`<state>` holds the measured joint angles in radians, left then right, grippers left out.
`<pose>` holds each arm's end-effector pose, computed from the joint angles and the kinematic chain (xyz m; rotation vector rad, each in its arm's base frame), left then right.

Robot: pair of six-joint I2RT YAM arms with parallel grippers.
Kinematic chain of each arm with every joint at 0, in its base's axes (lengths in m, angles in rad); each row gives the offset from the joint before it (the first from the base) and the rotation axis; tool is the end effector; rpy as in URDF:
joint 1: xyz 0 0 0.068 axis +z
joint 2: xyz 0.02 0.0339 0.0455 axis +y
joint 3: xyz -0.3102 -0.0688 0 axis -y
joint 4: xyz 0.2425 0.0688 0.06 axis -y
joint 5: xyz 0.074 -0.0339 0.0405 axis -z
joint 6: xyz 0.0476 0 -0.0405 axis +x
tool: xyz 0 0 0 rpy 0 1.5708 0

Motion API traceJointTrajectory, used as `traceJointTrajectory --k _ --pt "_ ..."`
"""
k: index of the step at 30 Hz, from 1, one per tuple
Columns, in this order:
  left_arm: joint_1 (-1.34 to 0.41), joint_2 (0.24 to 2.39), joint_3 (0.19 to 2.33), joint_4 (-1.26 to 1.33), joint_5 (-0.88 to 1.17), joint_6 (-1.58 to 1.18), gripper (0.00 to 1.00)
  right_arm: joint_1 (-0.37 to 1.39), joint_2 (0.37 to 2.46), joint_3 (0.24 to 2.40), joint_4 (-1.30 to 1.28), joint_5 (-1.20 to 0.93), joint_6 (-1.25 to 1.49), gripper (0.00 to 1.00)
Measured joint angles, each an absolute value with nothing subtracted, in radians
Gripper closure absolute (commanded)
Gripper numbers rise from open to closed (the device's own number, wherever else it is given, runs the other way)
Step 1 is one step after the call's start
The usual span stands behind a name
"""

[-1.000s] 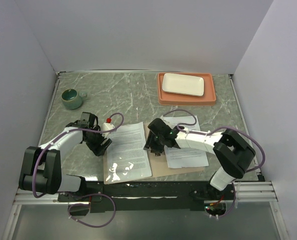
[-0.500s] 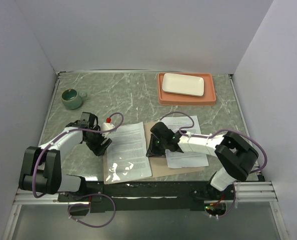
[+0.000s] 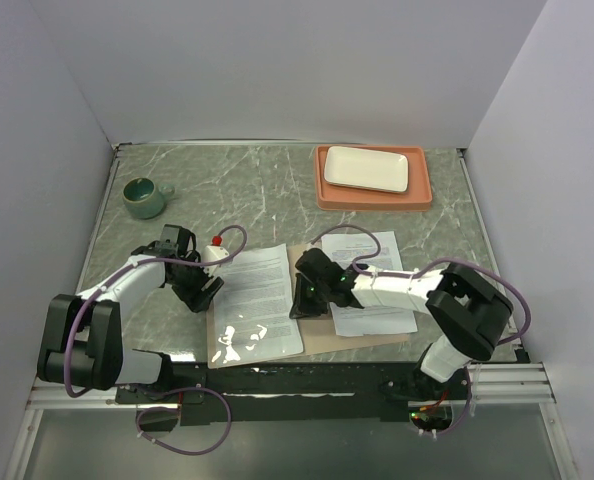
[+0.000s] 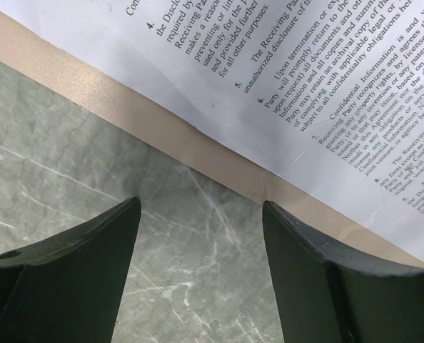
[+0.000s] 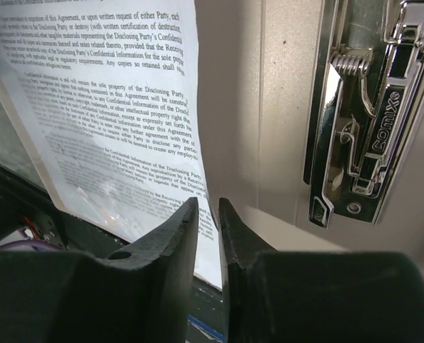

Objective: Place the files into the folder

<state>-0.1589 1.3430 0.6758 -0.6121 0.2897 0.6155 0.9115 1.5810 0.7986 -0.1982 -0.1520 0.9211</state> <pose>0.2071 -0.0470 0.1982 1.1041 2.5501 -0.3024 0.1810 0.2454 0.1947 -0.0512 2.7898 0.8020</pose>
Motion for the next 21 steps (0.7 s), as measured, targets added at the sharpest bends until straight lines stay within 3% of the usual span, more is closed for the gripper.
traceJointTrajectory --k 1,2,21 --pt "-0.159 1.342 0.676 -0.612 0.289 0.616 0.25 0.912 1.584 0.799 -0.197 -0.152 0.919 0.89" --pt "-0.159 1.341 0.675 -0.612 0.29 0.615 0.25 0.912 1.587 0.799 -0.198 -0.152 0.919 1.0" --pt "-0.159 1.33 0.672 -0.639 0.29 0.613 0.26 0.913 1.591 0.773 -0.149 -0.099 1.085 1.0"
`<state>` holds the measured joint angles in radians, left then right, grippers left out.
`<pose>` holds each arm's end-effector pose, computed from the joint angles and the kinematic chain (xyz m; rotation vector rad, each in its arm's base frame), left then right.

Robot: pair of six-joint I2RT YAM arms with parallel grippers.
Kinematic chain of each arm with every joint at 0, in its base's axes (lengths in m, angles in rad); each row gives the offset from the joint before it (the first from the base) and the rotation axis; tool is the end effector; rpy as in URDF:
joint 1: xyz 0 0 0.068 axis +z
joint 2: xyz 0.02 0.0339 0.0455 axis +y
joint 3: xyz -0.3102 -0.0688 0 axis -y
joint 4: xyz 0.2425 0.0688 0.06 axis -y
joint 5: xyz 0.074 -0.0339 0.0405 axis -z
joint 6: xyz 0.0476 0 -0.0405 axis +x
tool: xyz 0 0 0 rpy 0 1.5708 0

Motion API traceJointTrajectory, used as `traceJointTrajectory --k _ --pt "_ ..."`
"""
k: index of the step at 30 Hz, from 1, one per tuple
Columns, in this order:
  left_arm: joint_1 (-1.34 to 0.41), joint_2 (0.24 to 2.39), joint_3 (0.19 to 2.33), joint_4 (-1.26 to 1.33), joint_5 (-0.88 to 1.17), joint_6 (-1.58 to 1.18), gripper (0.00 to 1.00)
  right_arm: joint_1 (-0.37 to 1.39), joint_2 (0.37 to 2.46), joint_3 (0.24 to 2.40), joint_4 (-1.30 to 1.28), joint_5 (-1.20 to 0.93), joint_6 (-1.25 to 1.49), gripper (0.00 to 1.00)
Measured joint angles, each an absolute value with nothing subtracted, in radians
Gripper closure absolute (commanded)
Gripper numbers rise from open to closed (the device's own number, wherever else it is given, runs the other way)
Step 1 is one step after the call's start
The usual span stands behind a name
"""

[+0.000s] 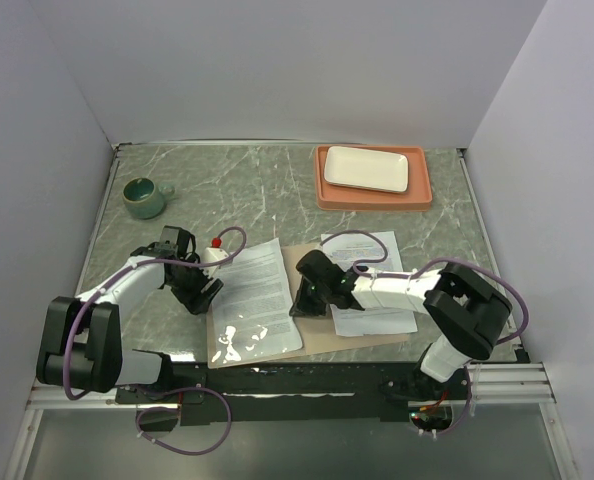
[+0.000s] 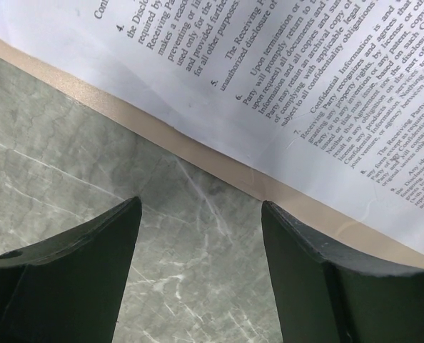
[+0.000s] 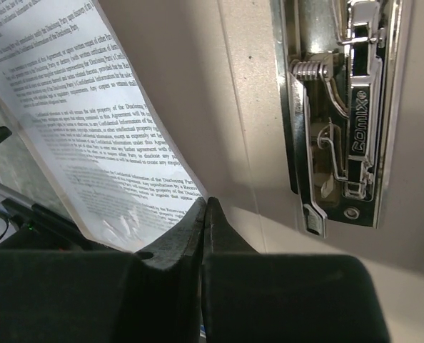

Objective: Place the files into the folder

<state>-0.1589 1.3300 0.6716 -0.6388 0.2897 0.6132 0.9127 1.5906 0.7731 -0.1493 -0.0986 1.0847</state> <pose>0.2021 -0.0462 0.1987 1.1044 2.5682 -0.3106 0.1827 0.2439 0.1879 0.1965 2.7779 0.8037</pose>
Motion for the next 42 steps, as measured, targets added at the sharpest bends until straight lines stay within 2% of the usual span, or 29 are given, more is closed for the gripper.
traceJointTrajectory --k 15,16,19,23,27,33,37,42 --pt "-0.159 1.33 0.672 -0.643 0.29 0.613 0.26 0.953 1.611 0.796 -0.155 -0.154 1.106 0.99" --pt "-0.159 1.33 0.674 -0.646 0.29 0.612 0.27 0.956 1.621 0.805 -0.158 -0.159 1.103 0.81" --pt "-0.159 1.332 0.684 -0.662 0.29 0.605 0.27 0.96 1.633 0.825 -0.177 -0.17 1.097 0.56" --pt "-0.159 1.332 0.733 -0.69 0.284 0.585 0.28 0.963 1.63 0.853 -0.24 -0.155 1.055 0.45" --pt "-0.159 1.332 0.841 -0.735 0.271 0.554 0.3 0.964 1.602 0.905 -0.354 -0.116 0.999 0.43" --pt "-0.161 1.333 1.031 -0.802 0.313 0.482 0.4 0.964 1.512 0.981 -0.466 -0.036 0.912 0.49" --pt "-0.21 1.34 1.097 -0.812 0.366 0.43 0.4 0.962 1.454 0.981 -0.519 0.037 0.859 0.45" --pt "-0.29 1.392 1.097 -0.821 0.39 0.398 0.41 0.962 1.492 0.982 -0.57 0.118 0.798 0.42"
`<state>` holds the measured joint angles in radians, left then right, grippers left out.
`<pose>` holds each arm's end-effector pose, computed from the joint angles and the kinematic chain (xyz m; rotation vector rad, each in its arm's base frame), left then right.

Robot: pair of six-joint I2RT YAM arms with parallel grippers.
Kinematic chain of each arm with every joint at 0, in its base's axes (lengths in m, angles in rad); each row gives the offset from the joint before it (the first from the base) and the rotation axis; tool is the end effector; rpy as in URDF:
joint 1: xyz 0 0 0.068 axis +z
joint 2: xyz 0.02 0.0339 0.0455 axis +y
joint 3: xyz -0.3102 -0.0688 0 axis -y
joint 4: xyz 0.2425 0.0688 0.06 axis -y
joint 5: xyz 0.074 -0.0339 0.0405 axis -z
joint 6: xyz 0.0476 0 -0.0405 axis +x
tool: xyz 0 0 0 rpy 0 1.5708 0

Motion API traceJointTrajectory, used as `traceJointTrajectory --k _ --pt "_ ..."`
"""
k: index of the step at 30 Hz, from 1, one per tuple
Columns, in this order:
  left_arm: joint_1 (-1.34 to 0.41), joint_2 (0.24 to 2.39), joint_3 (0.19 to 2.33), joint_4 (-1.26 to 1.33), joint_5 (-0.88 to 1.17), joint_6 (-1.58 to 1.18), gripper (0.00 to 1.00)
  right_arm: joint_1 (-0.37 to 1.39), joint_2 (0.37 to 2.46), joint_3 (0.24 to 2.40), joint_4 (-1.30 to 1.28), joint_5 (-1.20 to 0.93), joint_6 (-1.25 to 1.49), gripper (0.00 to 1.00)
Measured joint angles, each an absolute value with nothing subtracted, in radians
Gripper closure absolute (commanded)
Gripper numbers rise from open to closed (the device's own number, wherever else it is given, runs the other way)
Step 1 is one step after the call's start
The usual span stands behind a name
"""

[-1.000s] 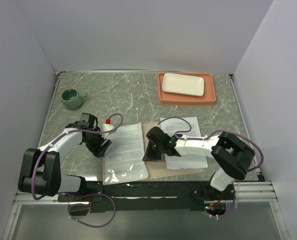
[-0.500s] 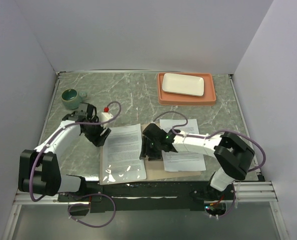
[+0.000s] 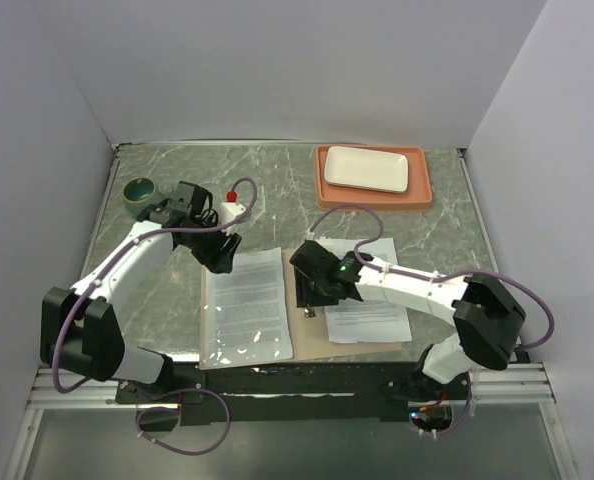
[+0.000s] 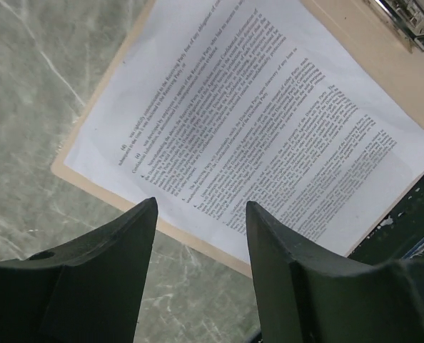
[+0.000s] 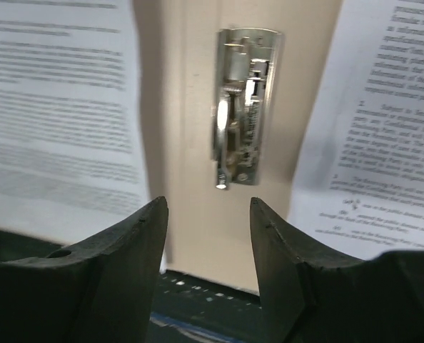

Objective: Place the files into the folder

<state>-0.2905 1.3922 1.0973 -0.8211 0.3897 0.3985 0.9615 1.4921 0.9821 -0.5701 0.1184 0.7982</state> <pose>0.2499 -0.0936 0.2997 1.0006 2.4333 -0.4851 0.1727 0.2376 0.2498 -0.1809 2.7030 0.4204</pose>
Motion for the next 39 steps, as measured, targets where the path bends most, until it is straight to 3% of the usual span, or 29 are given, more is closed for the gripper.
traceJointTrajectory --k 11,27,39 --pt "-0.291 1.411 1.066 -0.834 0.395 0.394 0.38 0.947 1.684 1.069 -0.617 0.16 0.736 0.47" --pt "-0.292 1.327 1.047 -0.836 0.395 0.398 0.37 0.855 1.785 1.14 -0.61 0.058 0.753 0.76" --pt "-0.292 1.293 1.017 -0.836 0.377 0.398 0.37 0.762 1.935 1.323 -0.601 -0.021 0.772 0.77"
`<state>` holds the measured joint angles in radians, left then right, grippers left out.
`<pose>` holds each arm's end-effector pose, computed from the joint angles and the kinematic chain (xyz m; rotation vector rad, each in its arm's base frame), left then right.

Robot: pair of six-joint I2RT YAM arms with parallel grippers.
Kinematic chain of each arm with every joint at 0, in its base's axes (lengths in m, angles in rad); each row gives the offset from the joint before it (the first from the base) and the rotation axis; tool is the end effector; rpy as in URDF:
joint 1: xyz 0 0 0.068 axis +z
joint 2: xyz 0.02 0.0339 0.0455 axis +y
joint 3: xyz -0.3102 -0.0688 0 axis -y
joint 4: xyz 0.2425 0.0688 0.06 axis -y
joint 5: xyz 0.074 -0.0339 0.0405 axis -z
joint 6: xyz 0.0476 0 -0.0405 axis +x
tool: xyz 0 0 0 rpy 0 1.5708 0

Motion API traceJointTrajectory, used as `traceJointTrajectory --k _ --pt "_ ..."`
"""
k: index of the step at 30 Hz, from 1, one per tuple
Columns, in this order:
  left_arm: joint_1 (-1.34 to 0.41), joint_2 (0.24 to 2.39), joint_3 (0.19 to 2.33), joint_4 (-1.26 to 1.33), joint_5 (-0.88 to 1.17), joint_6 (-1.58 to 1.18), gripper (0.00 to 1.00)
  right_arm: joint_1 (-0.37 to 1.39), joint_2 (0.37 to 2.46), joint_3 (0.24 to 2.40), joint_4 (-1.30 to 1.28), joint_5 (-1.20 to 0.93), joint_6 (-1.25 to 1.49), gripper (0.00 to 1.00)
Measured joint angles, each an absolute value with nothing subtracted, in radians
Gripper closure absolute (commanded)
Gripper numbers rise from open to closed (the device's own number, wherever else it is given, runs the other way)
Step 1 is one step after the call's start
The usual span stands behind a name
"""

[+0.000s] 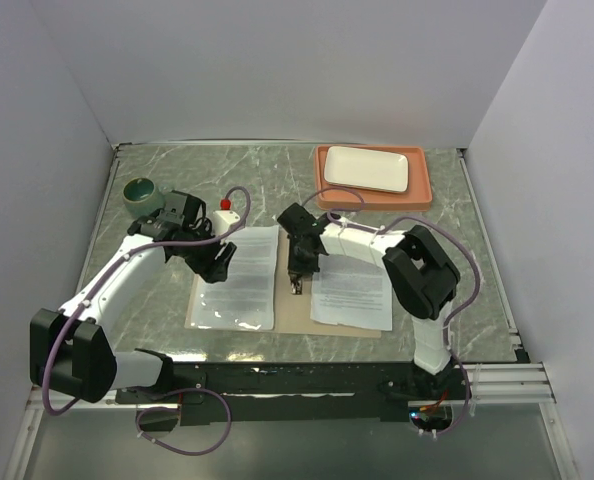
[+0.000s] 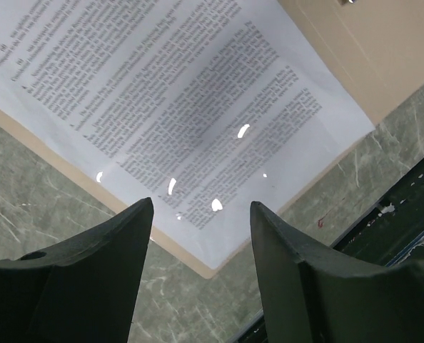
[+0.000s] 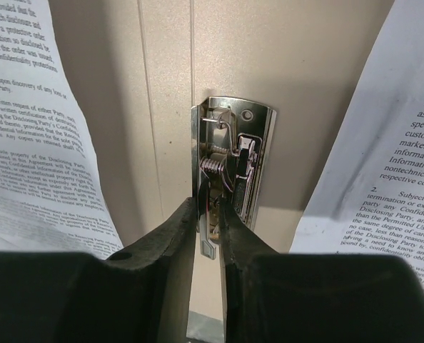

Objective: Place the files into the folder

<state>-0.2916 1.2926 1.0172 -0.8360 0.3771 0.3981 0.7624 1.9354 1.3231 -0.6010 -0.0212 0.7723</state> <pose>0.2219 -0.0849 0.2976 0.9985 2.4330 -0.4679 0.2930 0.2812 0.1991 0.0087 2.8742 0.3824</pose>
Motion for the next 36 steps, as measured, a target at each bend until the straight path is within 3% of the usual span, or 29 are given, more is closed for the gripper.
traceJointTrajectory --k 7,11,12,13,14,18,21,24,25,26,27,33,36 --pt "-0.291 1.291 1.005 -0.827 0.38 0.396 0.36 0.733 1.987 1.394 -0.585 -0.029 0.758 0.76" --pt "-0.292 1.312 0.999 -0.814 0.419 0.374 0.35 0.722 2.0 1.414 -0.583 -0.041 0.769 0.51" --pt "-0.292 1.328 0.999 -0.805 0.434 0.363 0.31 0.72 2.001 1.416 -0.577 -0.048 0.774 0.48" --pt "-0.294 1.346 0.999 -0.797 0.448 0.351 0.21 0.72 2.0 1.416 -0.569 -0.054 0.778 0.44" --pt "-0.298 1.364 0.999 -0.787 0.456 0.34 0.19 0.72 1.997 1.416 -0.562 -0.058 0.778 0.32" --pt "-0.346 1.39 1.011 -0.764 0.454 0.294 0.11 0.719 1.947 1.385 -0.532 -0.073 0.78 0.28" --pt "-0.402 1.39 1.059 -0.75 0.454 0.271 0.02 0.717 1.835 1.316 -0.511 -0.089 0.768 0.4" --pt "-0.447 1.388 1.111 -0.741 0.448 0.237 0.04 0.709 1.678 1.208 -0.434 -0.12 0.743 0.49" --pt "-0.462 1.385 1.13 -0.739 0.443 0.221 0.04 0.706 1.618 1.157 -0.392 -0.13 0.729 0.59" --pt "-0.476 1.382 1.146 -0.736 0.431 0.209 0.04 0.702 1.57 1.115 -0.36 -0.137 0.718 0.86" --pt "-0.487 1.378 1.159 -0.731 0.414 0.195 0.04 0.696 1.51 1.063 -0.323 -0.148 0.704 0.98" --pt "-0.577 1.349 1.218 -0.716 0.236 0.133 0.04 0.6 1.331 0.851 -0.176 -0.207 0.684 1.0" --pt "-0.66 1.298 1.24 -0.707 0.044 0.088 0.04 0.524 1.295 0.73 -0.07 -0.289 0.698 1.0"
